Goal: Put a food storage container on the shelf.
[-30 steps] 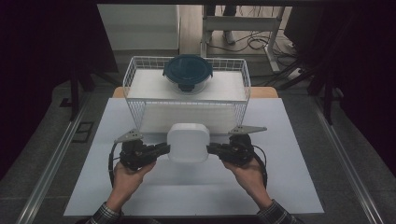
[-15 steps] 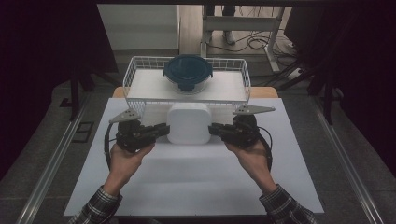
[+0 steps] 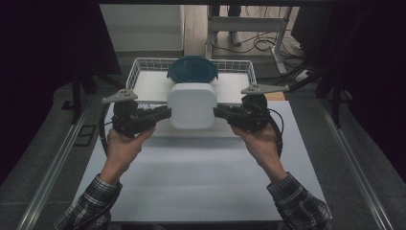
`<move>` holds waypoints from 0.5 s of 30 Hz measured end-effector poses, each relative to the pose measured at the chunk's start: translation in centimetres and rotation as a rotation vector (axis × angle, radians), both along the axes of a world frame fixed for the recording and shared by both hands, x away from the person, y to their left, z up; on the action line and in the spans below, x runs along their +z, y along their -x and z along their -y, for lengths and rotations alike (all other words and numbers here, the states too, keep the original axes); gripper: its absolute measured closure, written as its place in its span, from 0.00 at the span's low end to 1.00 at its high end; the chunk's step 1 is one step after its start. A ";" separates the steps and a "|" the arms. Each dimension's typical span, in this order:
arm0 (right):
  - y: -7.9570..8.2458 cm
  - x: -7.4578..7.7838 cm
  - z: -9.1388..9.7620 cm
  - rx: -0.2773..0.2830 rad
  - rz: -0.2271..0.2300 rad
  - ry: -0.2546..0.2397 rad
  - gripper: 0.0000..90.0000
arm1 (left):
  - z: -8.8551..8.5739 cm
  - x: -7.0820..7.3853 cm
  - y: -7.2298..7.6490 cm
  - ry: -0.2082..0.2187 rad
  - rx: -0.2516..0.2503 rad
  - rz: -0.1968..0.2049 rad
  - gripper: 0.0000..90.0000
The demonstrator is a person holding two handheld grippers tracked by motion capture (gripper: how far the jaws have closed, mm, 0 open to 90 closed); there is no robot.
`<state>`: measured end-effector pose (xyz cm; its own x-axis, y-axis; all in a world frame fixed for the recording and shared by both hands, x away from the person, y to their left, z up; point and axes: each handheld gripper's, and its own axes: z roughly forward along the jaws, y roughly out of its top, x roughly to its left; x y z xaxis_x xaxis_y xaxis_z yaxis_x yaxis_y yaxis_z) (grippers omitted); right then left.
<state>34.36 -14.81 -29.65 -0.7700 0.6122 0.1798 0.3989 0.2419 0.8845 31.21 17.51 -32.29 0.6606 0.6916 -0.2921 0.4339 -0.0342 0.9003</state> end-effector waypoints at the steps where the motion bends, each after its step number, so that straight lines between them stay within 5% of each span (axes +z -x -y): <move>1: -0.1 0.4 -0.1 -0.001 0.000 -0.003 0.88 | -0.1 0.3 -0.2 0.002 0.001 0.002 0.88; 15: -2.7 5.5 -0.8 -0.031 0.039 -0.035 0.88 | -0.6 5.6 -3.7 0.008 0.011 0.012 0.87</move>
